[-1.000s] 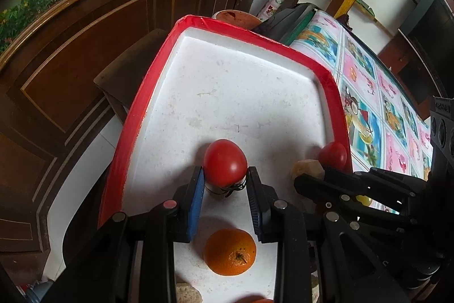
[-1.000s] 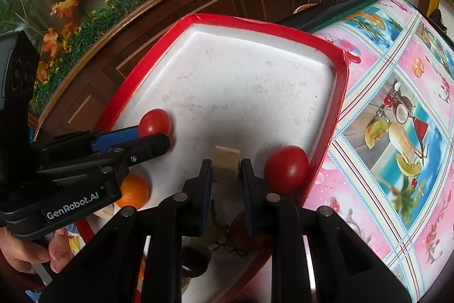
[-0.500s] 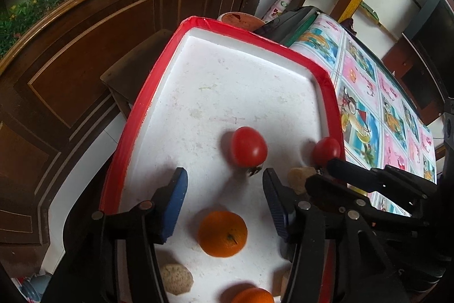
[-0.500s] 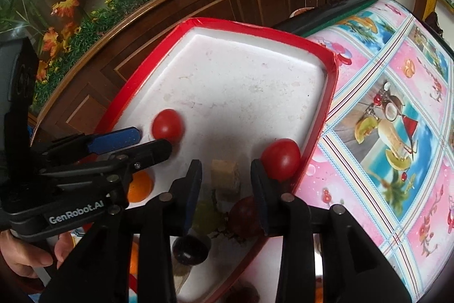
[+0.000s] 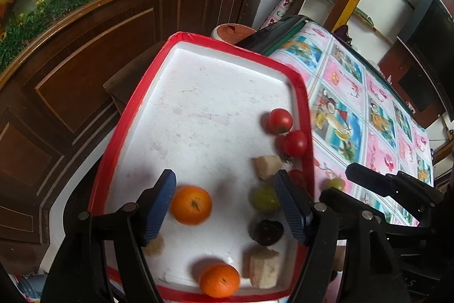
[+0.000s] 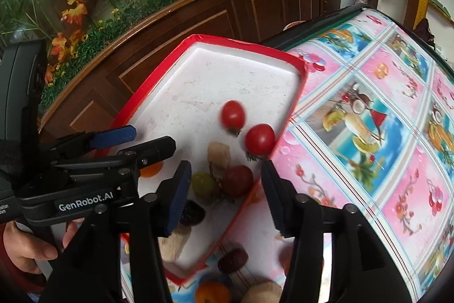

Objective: Organize fruits
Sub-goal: 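Open left tool to drop the tomato while right tool releases the cream block, then lift both open tools out of the tray back over the table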

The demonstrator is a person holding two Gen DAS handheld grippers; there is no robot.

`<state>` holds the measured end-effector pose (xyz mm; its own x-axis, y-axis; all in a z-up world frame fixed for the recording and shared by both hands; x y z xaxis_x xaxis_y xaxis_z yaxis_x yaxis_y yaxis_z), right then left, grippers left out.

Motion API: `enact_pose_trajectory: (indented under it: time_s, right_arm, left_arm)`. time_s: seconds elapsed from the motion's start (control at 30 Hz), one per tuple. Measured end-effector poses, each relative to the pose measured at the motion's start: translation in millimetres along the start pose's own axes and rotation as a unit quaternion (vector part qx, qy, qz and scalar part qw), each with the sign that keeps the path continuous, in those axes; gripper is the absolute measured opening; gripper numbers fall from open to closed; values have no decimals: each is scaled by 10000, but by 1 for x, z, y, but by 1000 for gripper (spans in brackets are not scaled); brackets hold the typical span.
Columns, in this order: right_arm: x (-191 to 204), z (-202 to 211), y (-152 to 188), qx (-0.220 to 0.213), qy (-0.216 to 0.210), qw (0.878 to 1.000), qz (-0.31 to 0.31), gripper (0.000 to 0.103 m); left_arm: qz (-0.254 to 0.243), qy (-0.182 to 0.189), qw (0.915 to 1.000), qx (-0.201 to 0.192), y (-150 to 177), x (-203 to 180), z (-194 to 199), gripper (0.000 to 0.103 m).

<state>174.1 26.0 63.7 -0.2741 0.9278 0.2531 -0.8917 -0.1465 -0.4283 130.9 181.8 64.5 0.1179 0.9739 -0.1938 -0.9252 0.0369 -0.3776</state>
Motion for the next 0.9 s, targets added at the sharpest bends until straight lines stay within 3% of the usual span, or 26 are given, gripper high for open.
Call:
enact_pose_trajectory:
  time_s: [0.27, 0.6, 0.9]
  right_arm:
    - [-15, 31, 29, -150, 105, 9998, -31, 57]
    - [-62, 59, 91, -93, 302, 9982, -510, 58]
    - [-99, 75, 149, 30, 410, 9948, -932, 58]
  left_arm:
    - [-56, 56, 10000, -61, 25, -18, 15, 72]
    - [-73, 196, 9998, 28, 68, -44, 25, 72]
    - [-499, 242, 9979, 327, 111, -74, 20, 72]
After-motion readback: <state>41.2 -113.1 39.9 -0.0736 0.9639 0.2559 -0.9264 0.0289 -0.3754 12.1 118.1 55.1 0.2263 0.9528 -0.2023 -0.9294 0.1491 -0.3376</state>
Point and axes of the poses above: each gripper's, at about its wrist camera, not at the fingertips, and z roughly against the way its jaws point, x to its left, y to its underside, the point moved 1 cm from there along -z, roughly the way its jaws point, and after that the axes turned 8 degrees about x, right-handed, at the moved point
